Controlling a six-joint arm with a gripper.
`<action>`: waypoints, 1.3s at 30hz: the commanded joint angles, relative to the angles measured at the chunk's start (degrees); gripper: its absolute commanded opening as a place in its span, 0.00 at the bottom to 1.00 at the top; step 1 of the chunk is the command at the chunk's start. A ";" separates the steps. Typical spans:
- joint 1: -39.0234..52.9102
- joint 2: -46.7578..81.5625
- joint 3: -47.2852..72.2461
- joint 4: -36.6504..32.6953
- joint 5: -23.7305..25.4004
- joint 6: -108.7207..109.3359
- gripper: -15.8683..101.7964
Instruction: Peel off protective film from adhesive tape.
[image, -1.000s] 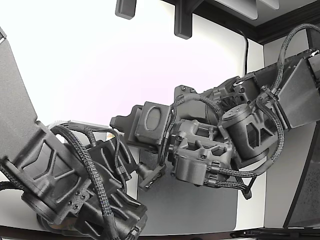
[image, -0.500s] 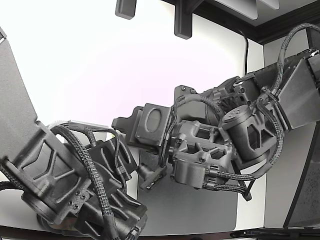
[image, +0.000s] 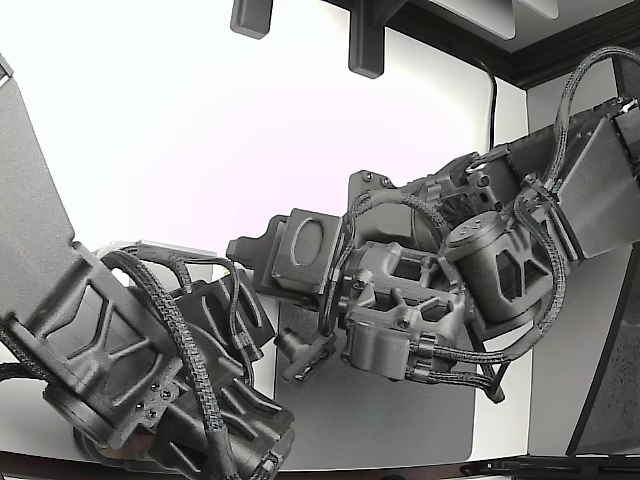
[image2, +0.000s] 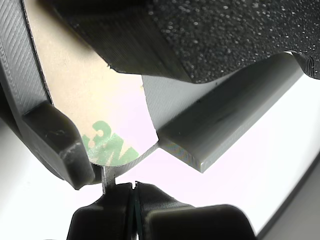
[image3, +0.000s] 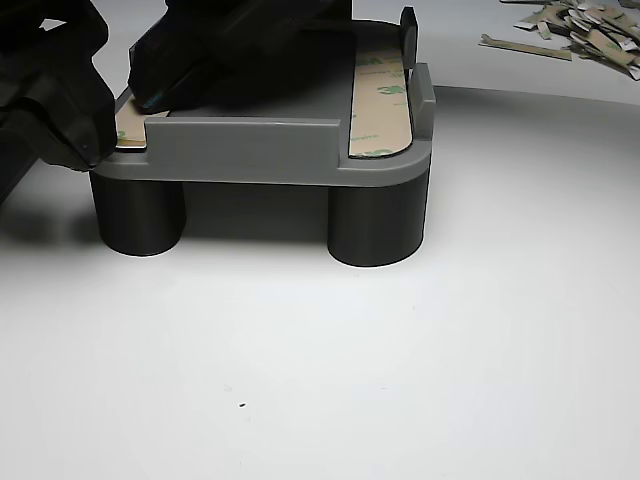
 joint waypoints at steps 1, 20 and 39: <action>-0.26 1.14 -2.02 -0.35 0.18 -0.18 0.04; 0.70 -0.35 -4.13 0.79 1.05 -0.79 0.04; 1.67 -3.96 -6.50 1.85 1.67 -0.53 0.04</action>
